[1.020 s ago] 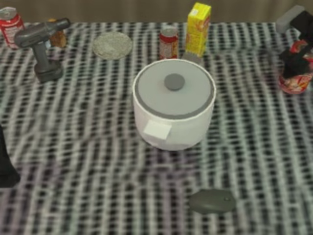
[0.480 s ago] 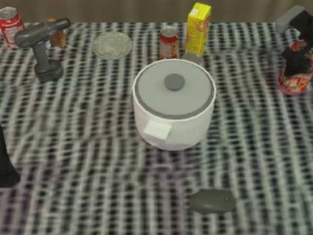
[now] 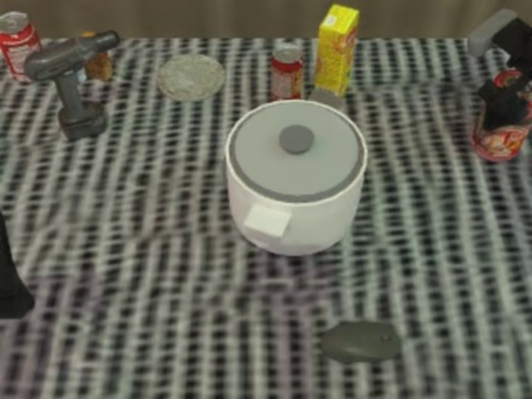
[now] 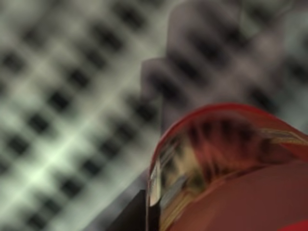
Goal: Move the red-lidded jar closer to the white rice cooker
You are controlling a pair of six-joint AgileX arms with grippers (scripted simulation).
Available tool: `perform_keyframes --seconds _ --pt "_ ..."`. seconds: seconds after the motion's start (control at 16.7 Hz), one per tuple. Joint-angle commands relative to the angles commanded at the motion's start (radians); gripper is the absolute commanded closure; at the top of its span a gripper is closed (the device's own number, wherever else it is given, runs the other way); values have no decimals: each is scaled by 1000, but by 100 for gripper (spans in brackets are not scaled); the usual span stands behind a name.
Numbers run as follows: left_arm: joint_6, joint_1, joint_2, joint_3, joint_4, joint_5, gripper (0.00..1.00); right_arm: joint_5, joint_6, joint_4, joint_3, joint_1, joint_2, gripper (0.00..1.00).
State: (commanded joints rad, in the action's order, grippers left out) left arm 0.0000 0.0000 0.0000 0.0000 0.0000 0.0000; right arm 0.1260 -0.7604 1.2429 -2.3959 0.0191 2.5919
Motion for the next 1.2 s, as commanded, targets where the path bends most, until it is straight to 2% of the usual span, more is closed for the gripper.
perform_keyframes --seconds 0.3,0.84,1.2 --pt "0 0 0 0 0 0 0 2 0 1 39 0 -39 100" --pt "0 0 0 0 0 0 0 6 -1 19 462 -6 -484 100" --pt "0 0 0 0 0 0 0 7 0 23 500 -2 -523 100"
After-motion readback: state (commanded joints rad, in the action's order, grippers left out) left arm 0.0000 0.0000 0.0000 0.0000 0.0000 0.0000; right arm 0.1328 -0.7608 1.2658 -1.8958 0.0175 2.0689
